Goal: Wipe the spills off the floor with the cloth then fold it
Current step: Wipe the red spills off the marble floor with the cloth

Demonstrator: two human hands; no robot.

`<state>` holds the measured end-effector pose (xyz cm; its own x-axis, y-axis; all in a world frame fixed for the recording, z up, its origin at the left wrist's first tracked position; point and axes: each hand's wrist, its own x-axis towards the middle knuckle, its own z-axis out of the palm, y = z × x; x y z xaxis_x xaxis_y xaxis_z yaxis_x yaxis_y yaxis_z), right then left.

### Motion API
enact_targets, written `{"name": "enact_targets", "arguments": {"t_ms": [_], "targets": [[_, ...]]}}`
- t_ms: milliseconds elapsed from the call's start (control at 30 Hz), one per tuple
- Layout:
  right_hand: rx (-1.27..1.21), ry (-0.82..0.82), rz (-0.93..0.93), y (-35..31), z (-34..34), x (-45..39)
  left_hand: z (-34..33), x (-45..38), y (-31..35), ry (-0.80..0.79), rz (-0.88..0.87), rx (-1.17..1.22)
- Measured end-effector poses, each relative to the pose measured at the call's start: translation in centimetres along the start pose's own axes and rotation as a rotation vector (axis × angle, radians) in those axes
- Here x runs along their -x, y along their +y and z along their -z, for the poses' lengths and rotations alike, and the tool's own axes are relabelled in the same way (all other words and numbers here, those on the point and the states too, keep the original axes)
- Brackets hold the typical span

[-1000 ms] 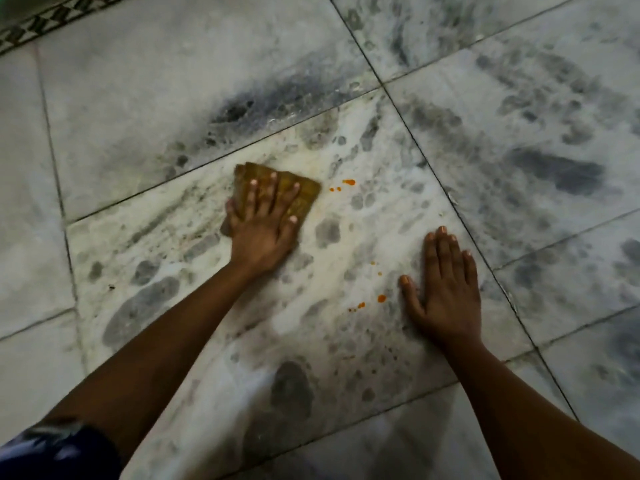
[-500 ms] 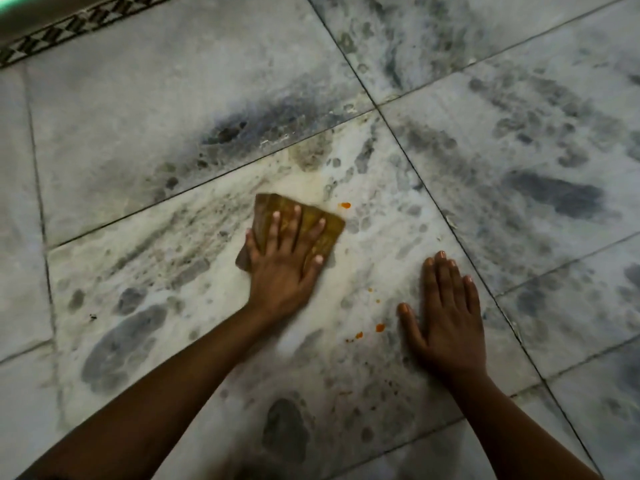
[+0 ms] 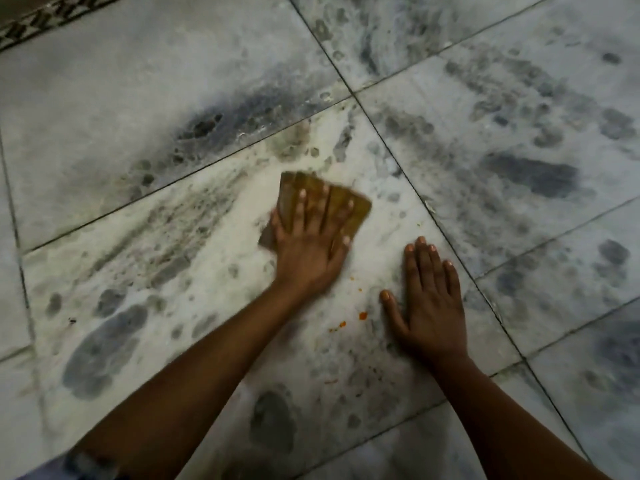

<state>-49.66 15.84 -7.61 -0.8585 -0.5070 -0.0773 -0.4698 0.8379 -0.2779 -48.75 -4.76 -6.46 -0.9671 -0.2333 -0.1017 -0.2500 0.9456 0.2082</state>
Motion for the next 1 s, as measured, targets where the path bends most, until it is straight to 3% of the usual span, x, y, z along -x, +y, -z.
{"name": "enact_targets", "arguments": {"t_ms": [100,200,333,433,533,600,667,800,900,1000], "targets": [[-0.001,0.014,0.004,0.0,-0.2,-0.1,0.3,2.9,-2.2,-0.03,-0.06,-0.001],[-0.001,0.014,0.008,0.1,-0.3,-0.1,1.6,-2.9,-3.6,-0.027,0.133,-0.027],[-0.002,0.008,0.006,0.1,-0.2,0.0,3.3,-12.9,-3.8,-0.081,0.351,0.107],[-0.004,0.011,0.006,0.1,-0.2,0.1,2.3,-11.1,-1.9,-0.077,0.243,0.069],[-0.009,0.017,0.002,0.1,-0.1,-0.1,0.4,-1.6,-0.3,-0.029,-0.031,-0.024],[-0.009,0.006,0.003,0.1,-0.1,0.0,0.2,3.7,-1.7,-0.041,-0.058,-0.029],[-0.003,0.003,0.008,0.1,-0.1,0.0,1.0,4.1,-4.8,-0.035,0.11,-0.043],[-0.004,0.011,0.002,0.0,-0.2,0.0,3.6,-4.1,-9.5,-0.021,0.545,0.027],[-0.002,0.006,-0.009,0.1,-0.3,0.2,4.2,-10.9,-7.7,-0.067,0.607,0.113],[-0.003,0.01,-0.006,0.0,-0.2,0.2,3.9,-14.0,-3.1,-0.093,0.484,0.126]]}}
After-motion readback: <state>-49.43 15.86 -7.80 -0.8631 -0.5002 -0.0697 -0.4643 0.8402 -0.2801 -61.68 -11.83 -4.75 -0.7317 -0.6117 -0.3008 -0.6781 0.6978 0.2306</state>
